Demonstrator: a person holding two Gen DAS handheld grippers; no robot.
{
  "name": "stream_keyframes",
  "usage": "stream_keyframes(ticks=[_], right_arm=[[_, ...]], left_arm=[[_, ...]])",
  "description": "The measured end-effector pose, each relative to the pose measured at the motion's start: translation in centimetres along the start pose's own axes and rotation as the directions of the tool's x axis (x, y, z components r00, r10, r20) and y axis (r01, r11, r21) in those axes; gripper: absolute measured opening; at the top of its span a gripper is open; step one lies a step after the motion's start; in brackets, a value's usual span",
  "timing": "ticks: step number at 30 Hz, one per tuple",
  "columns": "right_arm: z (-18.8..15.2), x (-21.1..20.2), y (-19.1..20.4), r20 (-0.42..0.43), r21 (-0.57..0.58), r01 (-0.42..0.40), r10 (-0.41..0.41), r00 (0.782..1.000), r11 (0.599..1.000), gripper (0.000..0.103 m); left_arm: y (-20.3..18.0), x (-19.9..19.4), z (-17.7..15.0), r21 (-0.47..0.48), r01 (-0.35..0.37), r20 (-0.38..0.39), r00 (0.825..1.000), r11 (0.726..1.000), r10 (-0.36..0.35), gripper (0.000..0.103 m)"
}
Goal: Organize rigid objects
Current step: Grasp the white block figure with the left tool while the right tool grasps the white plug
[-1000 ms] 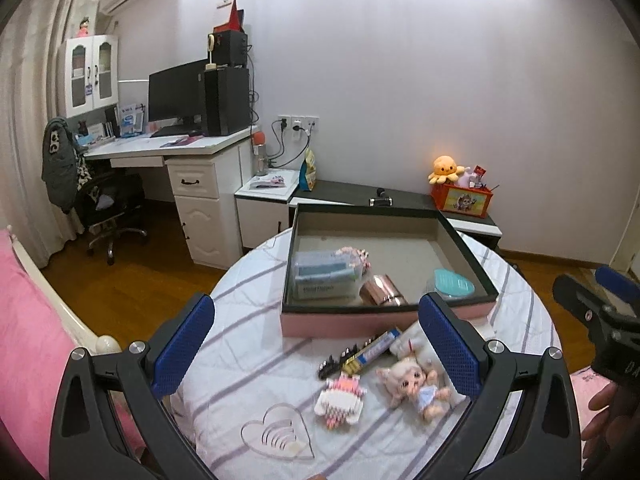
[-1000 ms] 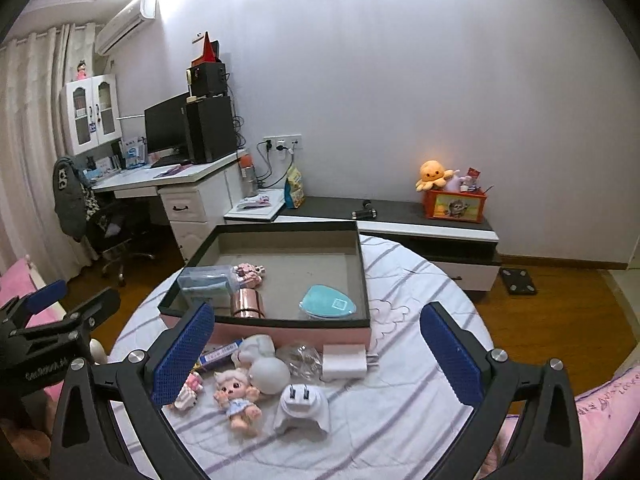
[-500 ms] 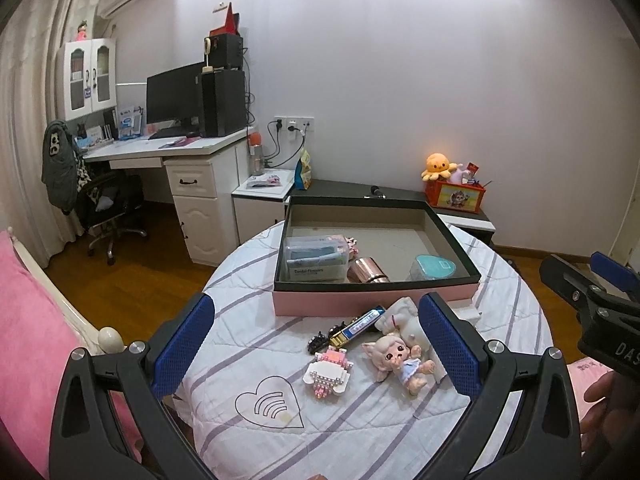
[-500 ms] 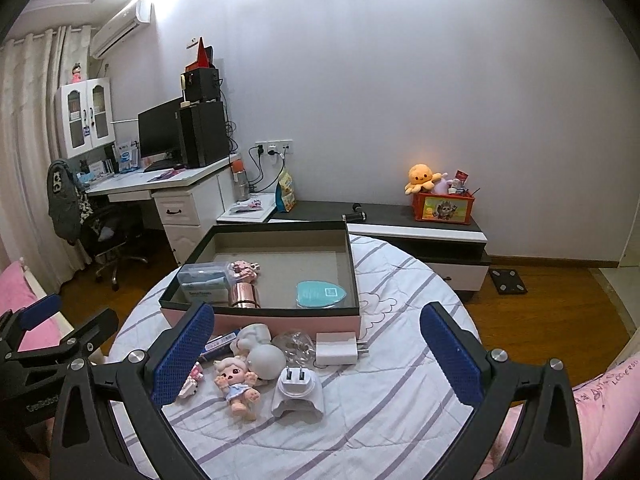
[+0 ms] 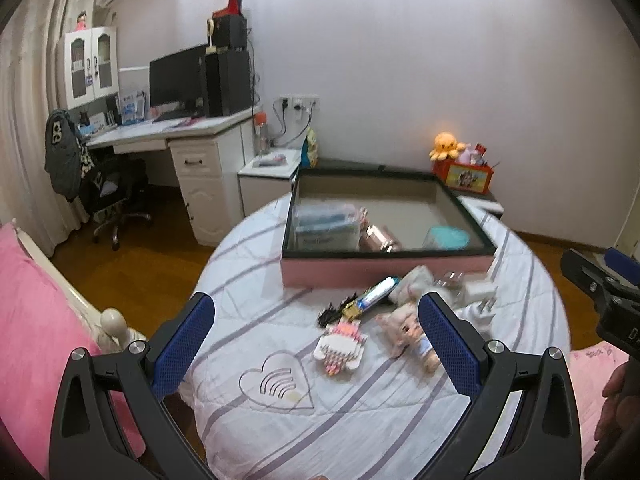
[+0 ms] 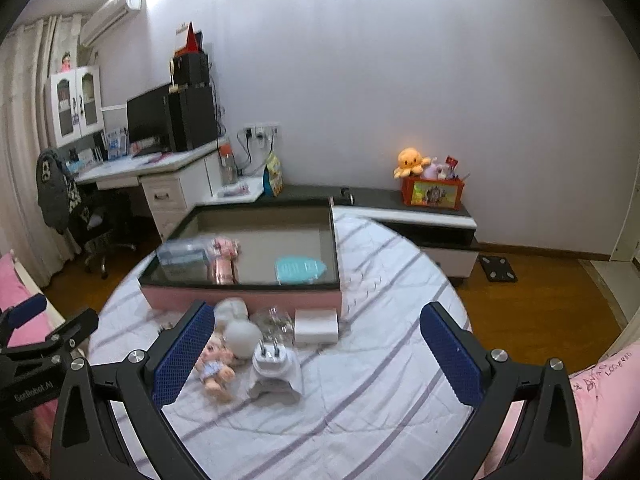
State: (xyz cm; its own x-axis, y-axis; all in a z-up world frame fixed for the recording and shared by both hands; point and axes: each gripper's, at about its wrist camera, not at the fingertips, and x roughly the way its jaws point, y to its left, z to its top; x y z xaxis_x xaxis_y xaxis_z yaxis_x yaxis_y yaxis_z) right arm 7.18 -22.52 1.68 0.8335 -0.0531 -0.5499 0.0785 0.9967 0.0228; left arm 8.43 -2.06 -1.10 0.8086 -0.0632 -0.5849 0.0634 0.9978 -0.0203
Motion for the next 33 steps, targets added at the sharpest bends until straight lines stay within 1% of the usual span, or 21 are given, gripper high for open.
stream_keyframes(ticks=[3, 7, 14, 19, 22, 23, 24, 25, 26, 28, 30, 31, 32, 33], right_arm=[[-1.3, 1.7, -0.2, -0.067, -0.008, -0.008, 0.008, 0.998, 1.000, 0.103], [-2.9, 3.9, 0.1, -0.148, -0.021, -0.039, 0.035, 0.988, 0.999, 0.103], [-4.2, 6.8, 0.8, -0.233, -0.033, -0.087, 0.077, 0.969, 0.996, 0.102], [-4.7, 8.7, 1.1, -0.279, -0.024, -0.111, 0.100, 0.955, 0.994, 0.095], [-5.0, 10.1, 1.3, -0.308, -0.020, -0.129, 0.117, 0.944, 0.991, 0.090], [-5.1, 10.6, 1.3, -0.315, -0.019, -0.135, 0.122, 0.941, 0.991, 0.086], [-5.2, 11.1, 1.4, -0.325, -0.021, -0.140, 0.125, 0.937, 0.990, 0.079], [-5.4, 11.7, 1.5, -0.338, -0.021, -0.145, 0.129, 0.932, 0.989, 0.077], [-5.5, 12.0, 1.6, -0.343, -0.016, -0.153, 0.139, 0.929, 0.988, 0.076], [-5.7, 12.6, 1.8, -0.351, -0.016, -0.167, 0.150, 0.924, 0.986, 0.070], [-6.0, 13.1, 2.0, -0.365, -0.023, -0.175, 0.154, 0.918, 0.984, 0.059], [-6.2, 13.3, 2.1, -0.369, -0.022, -0.179, 0.159, 0.916, 0.984, 0.057], [-6.4, 13.3, 2.1, -0.368, -0.024, -0.178, 0.157, 0.917, 0.984, 0.055], [-6.4, 13.2, 2.1, -0.363, -0.025, -0.177, 0.156, 0.918, 0.984, 0.055]], left_arm=[[0.3, 1.9, -1.3, 0.000, -0.006, -0.063, 0.998, 1.000, 0.006, 0.103], [0.3, 4.7, -2.9, 0.008, -0.007, -0.144, 0.990, 1.000, 0.008, 0.103], [-0.3, 8.5, -4.1, 0.043, -0.008, -0.220, 0.975, 0.999, 0.017, 0.103], [-0.5, 10.8, -4.6, 0.057, 0.009, -0.265, 0.964, 0.998, 0.007, 0.103], [-0.4, 12.0, -4.6, 0.052, 0.016, -0.285, 0.958, 0.999, 0.000, 0.103], [-0.3, 12.3, -4.7, 0.049, 0.020, -0.291, 0.957, 0.999, -0.005, 0.102], [-0.2, 12.7, -4.7, 0.043, 0.022, -0.299, 0.954, 0.999, -0.008, 0.101], [-0.1, 13.0, -4.7, 0.034, 0.024, -0.305, 0.952, 0.999, -0.012, 0.100], [0.0, 13.1, -4.6, 0.027, 0.024, -0.304, 0.952, 0.999, -0.015, 0.098], [0.1, 13.2, -4.3, 0.022, 0.037, -0.301, 0.953, 0.999, -0.028, 0.092], [0.0, 13.3, -4.2, 0.027, 0.042, -0.299, 0.954, 0.999, -0.032, 0.082], [-0.1, 13.3, -4.1, 0.032, 0.049, -0.298, 0.954, 0.998, -0.037, 0.079], [-0.1, 13.2, -4.0, 0.037, 0.057, -0.297, 0.954, 0.998, -0.044, 0.072], [-0.1, 13.2, -3.9, 0.041, 0.064, -0.295, 0.954, 0.997, -0.049, 0.063]])
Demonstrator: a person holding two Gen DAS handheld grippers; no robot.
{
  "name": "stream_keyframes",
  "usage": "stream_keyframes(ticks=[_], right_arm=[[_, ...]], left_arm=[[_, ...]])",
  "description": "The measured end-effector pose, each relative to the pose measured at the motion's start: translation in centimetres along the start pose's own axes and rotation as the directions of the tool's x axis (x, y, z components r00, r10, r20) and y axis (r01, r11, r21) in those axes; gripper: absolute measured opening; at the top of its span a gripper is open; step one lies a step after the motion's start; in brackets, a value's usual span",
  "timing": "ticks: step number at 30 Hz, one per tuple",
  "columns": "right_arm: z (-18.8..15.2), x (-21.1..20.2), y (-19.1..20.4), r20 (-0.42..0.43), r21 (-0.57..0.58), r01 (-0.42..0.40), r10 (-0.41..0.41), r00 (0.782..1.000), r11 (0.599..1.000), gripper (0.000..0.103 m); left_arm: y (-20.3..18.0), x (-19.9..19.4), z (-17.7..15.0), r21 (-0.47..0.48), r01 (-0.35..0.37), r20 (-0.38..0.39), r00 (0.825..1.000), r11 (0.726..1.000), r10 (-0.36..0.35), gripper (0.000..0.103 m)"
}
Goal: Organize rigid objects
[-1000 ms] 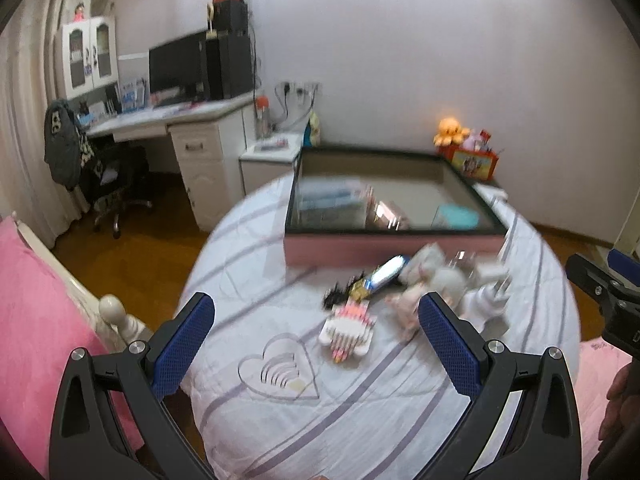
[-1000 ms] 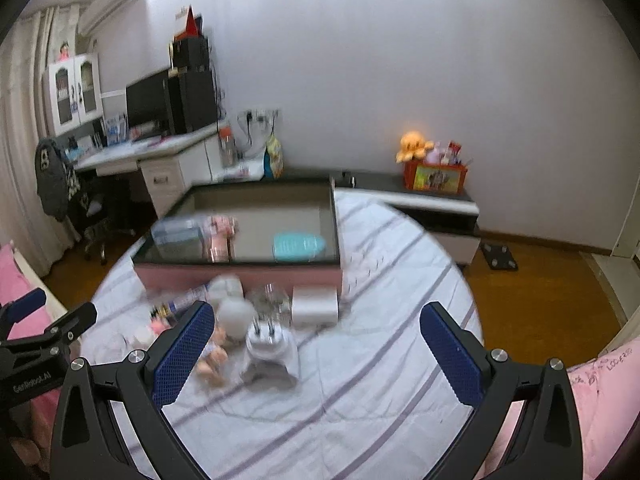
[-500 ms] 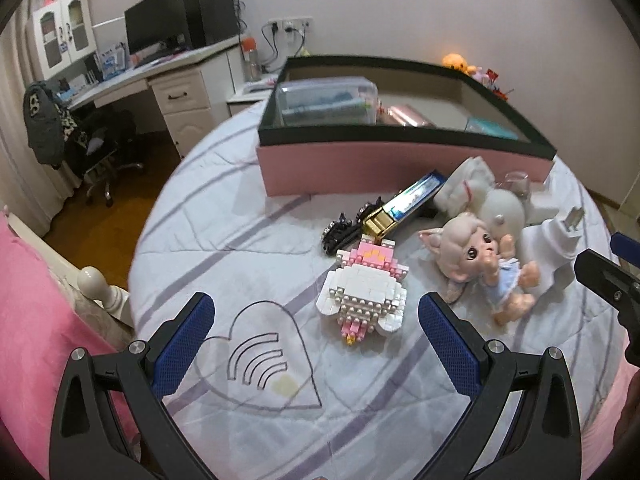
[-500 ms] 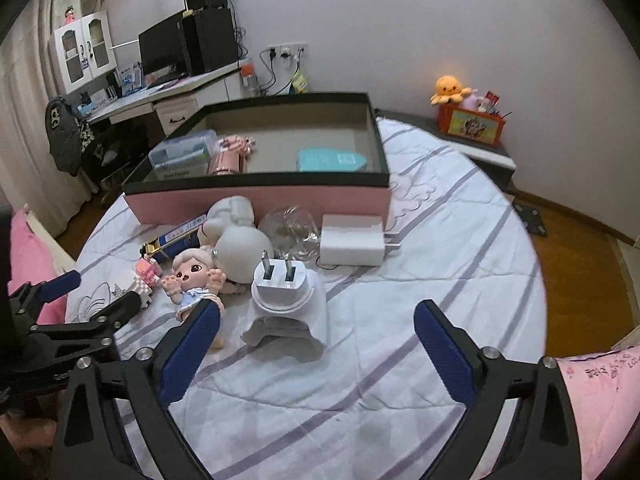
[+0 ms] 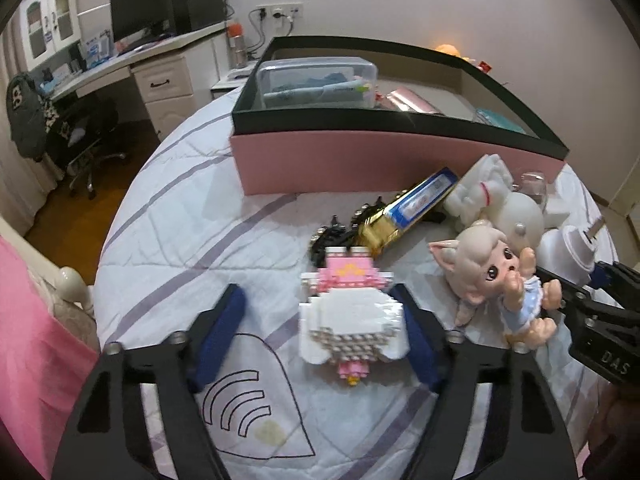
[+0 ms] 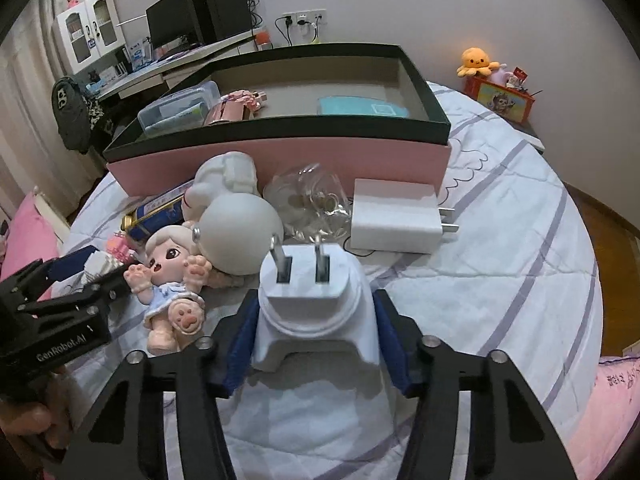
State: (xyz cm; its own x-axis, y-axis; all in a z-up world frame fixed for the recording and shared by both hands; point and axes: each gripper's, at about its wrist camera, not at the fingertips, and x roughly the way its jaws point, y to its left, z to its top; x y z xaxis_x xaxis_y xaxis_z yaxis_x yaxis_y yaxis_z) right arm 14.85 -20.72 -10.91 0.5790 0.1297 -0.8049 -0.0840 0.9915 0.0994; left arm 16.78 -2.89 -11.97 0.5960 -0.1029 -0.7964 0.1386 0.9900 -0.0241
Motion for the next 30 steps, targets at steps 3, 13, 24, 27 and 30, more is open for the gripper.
stream_keyframes(ticks=[3, 13, 24, 27, 30], right_arm=[[-0.2, -0.5, -0.5, 0.006, 0.018, -0.024, 0.024, 1.000, 1.000, 0.055], [-0.5, -2.6, -1.4, 0.041, 0.042, -0.033, 0.031, 0.999, 0.999, 0.055], [0.0, -4.3, -1.3, 0.074, 0.044, -0.066, 0.062, 0.995, 0.997, 0.050], [0.4, -4.7, -1.3, 0.080, 0.040, -0.084, 0.081, 0.994, 0.996, 0.024], [0.5, -3.4, -1.1, 0.011, 0.006, -0.039, 0.039, 0.999, 0.999, 0.025]], left_arm=[[0.1, -0.3, 0.0, -0.008, 0.013, 0.005, 1.000, 1.000, -0.013, 0.044], [0.7, -2.0, -0.8, -0.043, 0.043, 0.019, 0.999, 0.998, -0.042, 0.044], [1.0, -4.6, -0.4, -0.048, 0.035, 0.073, 0.997, 0.998, -0.032, 0.044], [0.8, -5.2, 0.4, -0.045, 0.040, 0.091, 0.995, 0.998, -0.035, 0.044], [0.6, -5.1, 0.7, -0.039, 0.041, 0.092, 0.995, 0.998, -0.037, 0.044]])
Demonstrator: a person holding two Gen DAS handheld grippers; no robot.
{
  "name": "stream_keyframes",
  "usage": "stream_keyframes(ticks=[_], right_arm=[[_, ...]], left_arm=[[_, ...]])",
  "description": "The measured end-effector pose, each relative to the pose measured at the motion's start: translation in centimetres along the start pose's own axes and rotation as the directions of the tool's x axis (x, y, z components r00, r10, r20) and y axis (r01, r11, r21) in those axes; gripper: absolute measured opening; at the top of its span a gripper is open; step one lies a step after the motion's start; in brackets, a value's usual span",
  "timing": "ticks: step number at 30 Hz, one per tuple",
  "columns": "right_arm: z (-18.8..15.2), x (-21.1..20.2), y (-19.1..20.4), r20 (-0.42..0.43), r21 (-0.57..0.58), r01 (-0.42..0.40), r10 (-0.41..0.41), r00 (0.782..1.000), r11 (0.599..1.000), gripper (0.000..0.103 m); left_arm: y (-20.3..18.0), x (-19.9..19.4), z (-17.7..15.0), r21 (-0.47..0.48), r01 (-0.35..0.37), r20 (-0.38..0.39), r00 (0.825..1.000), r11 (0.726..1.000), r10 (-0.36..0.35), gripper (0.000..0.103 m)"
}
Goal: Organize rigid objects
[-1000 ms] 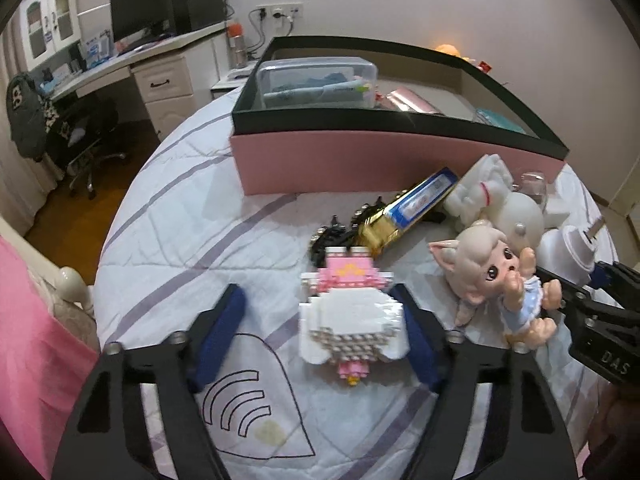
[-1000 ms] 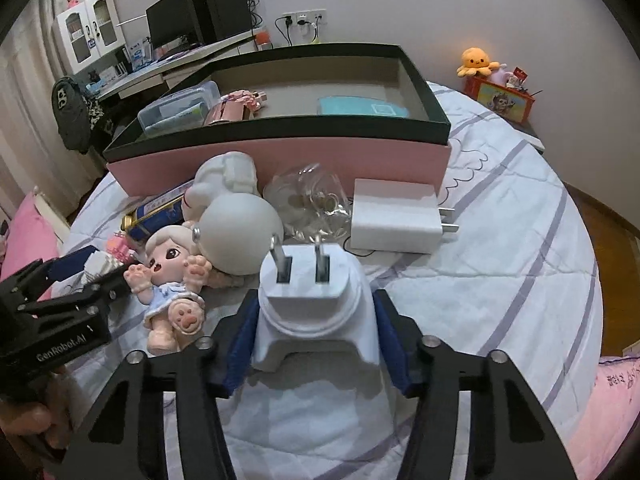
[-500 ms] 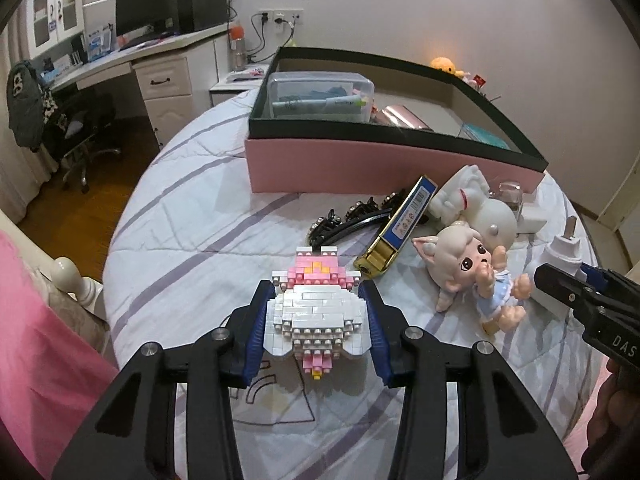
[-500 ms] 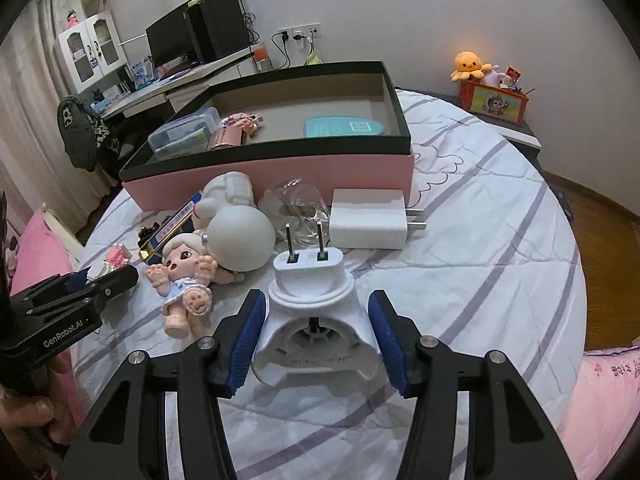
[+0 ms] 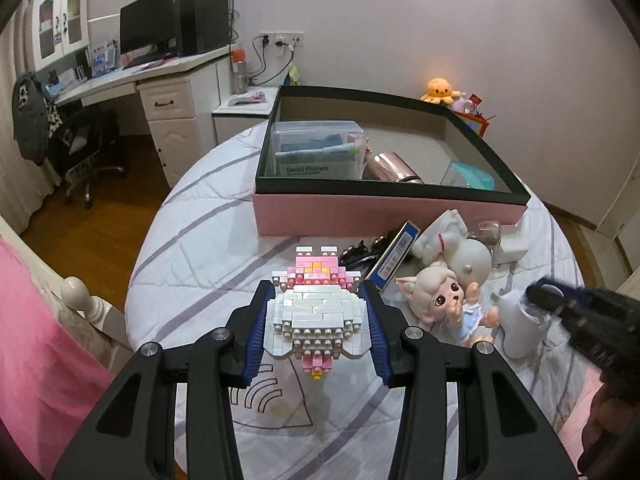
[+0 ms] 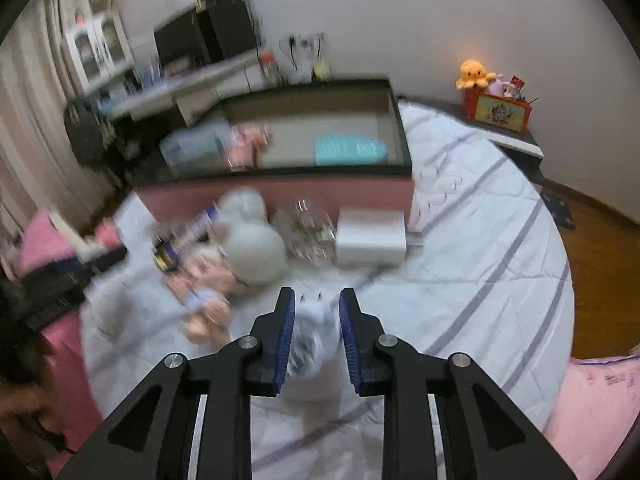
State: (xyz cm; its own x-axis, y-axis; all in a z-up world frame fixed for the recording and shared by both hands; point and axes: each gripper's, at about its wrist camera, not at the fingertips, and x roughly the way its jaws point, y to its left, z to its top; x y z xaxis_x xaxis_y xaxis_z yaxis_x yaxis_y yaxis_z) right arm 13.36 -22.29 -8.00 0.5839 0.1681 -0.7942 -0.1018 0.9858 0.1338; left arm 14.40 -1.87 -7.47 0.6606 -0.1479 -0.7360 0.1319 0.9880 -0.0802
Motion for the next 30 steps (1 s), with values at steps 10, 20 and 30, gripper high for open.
stream_keyframes(ticks=[10, 20, 30], right_arm=[[-1.7, -0.6, 0.0, 0.011, 0.025, -0.043, 0.043, 0.999, 0.999, 0.079], [-2.3, -1.5, 2.3, 0.037, -0.093, -0.054, 0.058, 0.998, 0.994, 0.083], [-2.4, 2.6, 2.2, -0.043, -0.038, -0.126, 0.125, 0.991, 0.991, 0.066]], left_arm=[[-0.3, 0.9, -0.8, 0.006, 0.008, -0.033, 0.999, 1.000, -0.008, 0.044], [-0.3, 0.7, -1.0, 0.006, 0.003, -0.028, 1.000, 1.000, -0.003, 0.044], [-0.8, 0.6, -1.2, 0.020, 0.013, -0.032, 0.999, 1.000, -0.012, 0.044]])
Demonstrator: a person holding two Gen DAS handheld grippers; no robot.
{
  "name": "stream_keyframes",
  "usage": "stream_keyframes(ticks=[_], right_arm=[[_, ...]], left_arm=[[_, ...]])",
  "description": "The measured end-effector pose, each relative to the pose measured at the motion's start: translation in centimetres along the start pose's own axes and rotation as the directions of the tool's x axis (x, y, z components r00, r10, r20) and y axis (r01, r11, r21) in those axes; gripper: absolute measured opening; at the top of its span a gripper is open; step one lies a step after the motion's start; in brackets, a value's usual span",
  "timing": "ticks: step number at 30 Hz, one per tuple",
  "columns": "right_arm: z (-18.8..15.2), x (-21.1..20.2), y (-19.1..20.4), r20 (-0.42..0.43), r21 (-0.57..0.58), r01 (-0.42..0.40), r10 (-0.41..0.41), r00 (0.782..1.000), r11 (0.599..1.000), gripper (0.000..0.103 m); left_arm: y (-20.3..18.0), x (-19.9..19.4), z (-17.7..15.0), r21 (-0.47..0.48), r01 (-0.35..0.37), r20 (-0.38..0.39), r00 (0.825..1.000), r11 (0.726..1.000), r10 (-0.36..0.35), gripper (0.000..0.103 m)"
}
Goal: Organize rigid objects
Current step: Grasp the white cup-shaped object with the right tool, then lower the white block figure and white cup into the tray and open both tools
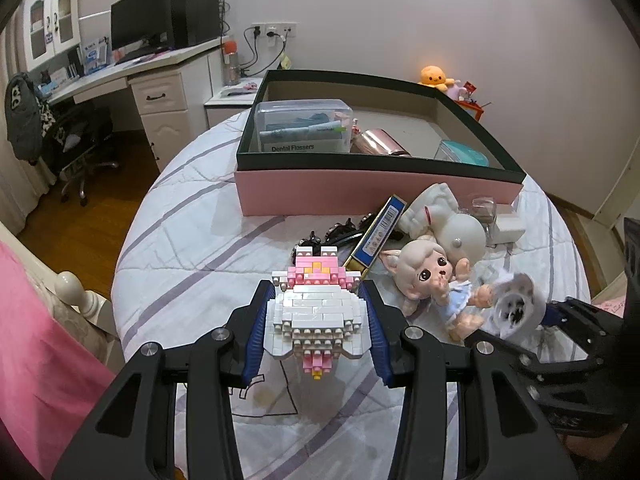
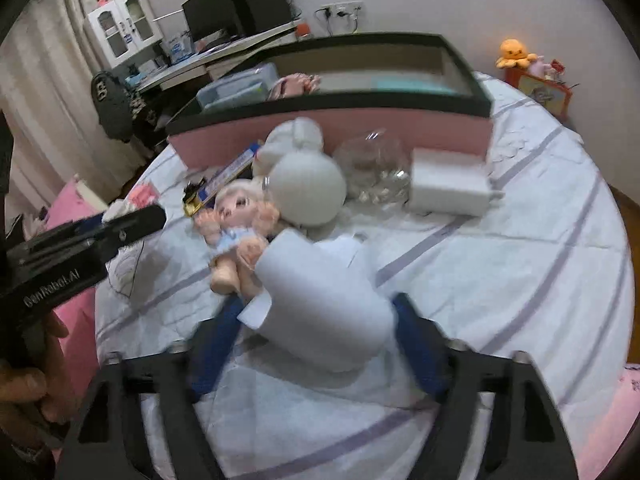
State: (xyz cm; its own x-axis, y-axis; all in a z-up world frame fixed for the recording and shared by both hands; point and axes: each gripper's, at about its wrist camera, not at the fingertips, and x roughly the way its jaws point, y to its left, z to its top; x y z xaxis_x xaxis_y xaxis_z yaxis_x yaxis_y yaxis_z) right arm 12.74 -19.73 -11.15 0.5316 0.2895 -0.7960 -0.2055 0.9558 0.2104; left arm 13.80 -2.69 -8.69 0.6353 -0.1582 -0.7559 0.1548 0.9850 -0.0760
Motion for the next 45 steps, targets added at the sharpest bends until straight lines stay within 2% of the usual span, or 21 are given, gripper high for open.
stream_keyframes(ticks=[3, 12, 17, 23, 27, 31, 36, 40, 45], right_arm=[[0.0, -0.5, -0.6, 0.023, 0.041, -0.036, 0.035, 0.999, 0.999, 0.066], [-0.1, -2.4, -1.2, 0.065, 0.054, -0.037, 0.033, 0.997, 0.998, 0.066], [1.2, -4.1, -1.0, 0.108, 0.042, -0.039, 0.034, 0.994, 0.998, 0.066], [4.2, -6.1, -0.5, 0.175, 0.006, -0.055, 0.053, 0.983, 0.998, 0.066], [8.4, -6.8, -0.4, 0.241, -0.040, -0.028, 0.037, 0.970, 0.999, 0.066], [12.9, -5.8, -0.9, 0.275, -0.054, -0.015, 0.030, 0.961, 0.998, 0.066], [17.3, -3.1, -2.2, 0.276, -0.042, 0.006, 0.006, 0.961, 0.999, 0.066], [20.0, 0.6, -3.8, 0.231, -0.010, 0.021, -0.018, 0.973, 1.000, 0.066], [21.6, 4.5, -6.0, 0.152, 0.025, 0.038, -0.041, 0.987, 0.999, 0.066]], left_arm=[[0.0, 0.0, 0.0, -0.005, 0.000, 0.000, 1.000, 1.000, 0.000, 0.044], [-0.1, -0.2, 0.3, 0.001, 0.000, 0.009, 1.000, 1.000, 0.000, 0.044], [-0.3, -0.7, 1.2, 0.008, 0.000, 0.022, 1.000, 1.000, 0.000, 0.044], [-0.5, -1.8, 4.0, 0.025, 0.002, 0.069, 0.998, 1.000, -0.003, 0.044], [-0.5, -2.8, 7.5, 0.036, -0.008, 0.142, 0.990, 0.999, 0.003, 0.044], [-0.7, -2.4, 11.8, 0.050, -0.018, 0.200, 0.980, 0.999, 0.008, 0.044], [-1.2, 0.5, 16.3, 0.057, -0.025, 0.206, 0.978, 0.998, 0.013, 0.044], [-1.4, 4.2, 19.2, 0.058, -0.032, 0.176, 0.984, 0.998, 0.021, 0.044], [-1.9, 9.5, 21.3, 0.059, -0.028, 0.094, 0.995, 0.998, 0.023, 0.044]])
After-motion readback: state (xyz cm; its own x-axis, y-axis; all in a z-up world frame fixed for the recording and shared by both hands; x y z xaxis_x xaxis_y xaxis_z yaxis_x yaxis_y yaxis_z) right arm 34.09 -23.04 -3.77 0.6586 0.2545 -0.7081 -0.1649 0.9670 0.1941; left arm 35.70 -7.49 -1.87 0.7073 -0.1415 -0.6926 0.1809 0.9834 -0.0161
